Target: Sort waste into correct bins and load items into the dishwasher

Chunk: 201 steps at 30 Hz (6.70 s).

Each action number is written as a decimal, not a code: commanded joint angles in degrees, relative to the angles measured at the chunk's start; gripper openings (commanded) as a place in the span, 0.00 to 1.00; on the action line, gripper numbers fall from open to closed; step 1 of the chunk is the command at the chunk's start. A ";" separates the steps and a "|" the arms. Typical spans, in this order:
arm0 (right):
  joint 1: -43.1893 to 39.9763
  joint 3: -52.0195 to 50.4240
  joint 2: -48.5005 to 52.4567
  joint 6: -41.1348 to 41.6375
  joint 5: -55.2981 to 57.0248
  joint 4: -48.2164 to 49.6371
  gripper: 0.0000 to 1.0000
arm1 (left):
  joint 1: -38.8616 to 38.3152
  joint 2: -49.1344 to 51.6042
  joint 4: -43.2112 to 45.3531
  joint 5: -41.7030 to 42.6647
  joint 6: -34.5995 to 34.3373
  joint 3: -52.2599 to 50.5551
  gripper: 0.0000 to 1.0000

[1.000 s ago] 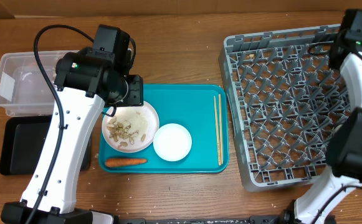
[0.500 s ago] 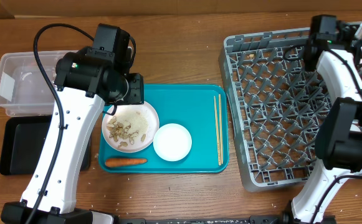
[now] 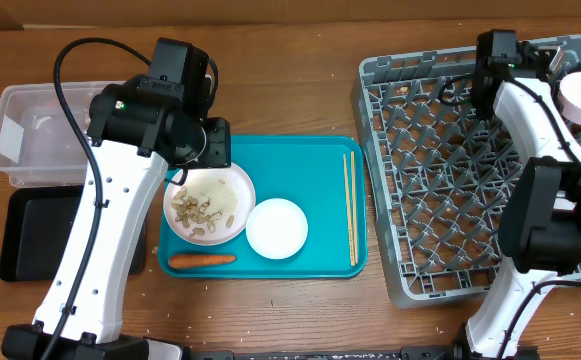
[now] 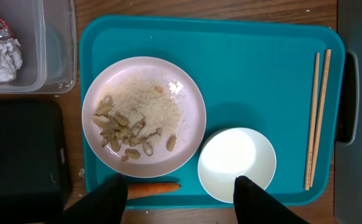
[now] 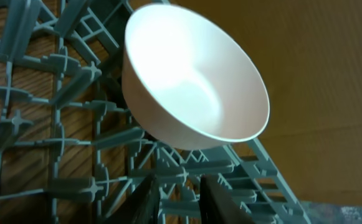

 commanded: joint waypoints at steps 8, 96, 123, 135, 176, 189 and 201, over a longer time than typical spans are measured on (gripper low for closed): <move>-2.56 1.14 -10.80 6.03 -18.47 1.86 0.29 | -0.07 -0.28 0.02 -0.57 -0.57 0.50 0.58; -6.23 -16.41 -13.73 -12.57 7.41 19.69 0.04 | -0.11 -0.28 0.57 -0.20 -0.55 0.50 0.62; 4.68 -19.02 -13.38 -13.49 -16.65 15.15 0.80 | -0.11 -0.28 0.66 -0.37 -0.55 0.50 0.62; 4.90 -18.36 -28.61 -12.46 -36.52 13.81 1.00 | -0.11 -0.28 0.72 -0.37 -0.55 0.50 0.63; 46.34 -18.91 -23.28 12.09 -67.17 -9.57 0.81 | 11.41 -0.24 1.49 -2.51 -3.21 0.50 0.87; 46.36 -18.91 -12.96 13.40 -69.07 -7.98 0.49 | 20.39 -0.24 -0.33 2.38 -3.17 0.48 0.89; 46.62 -19.17 -9.60 15.30 -70.69 -6.95 0.32 | 20.39 -0.24 -0.46 2.34 -3.15 0.46 0.89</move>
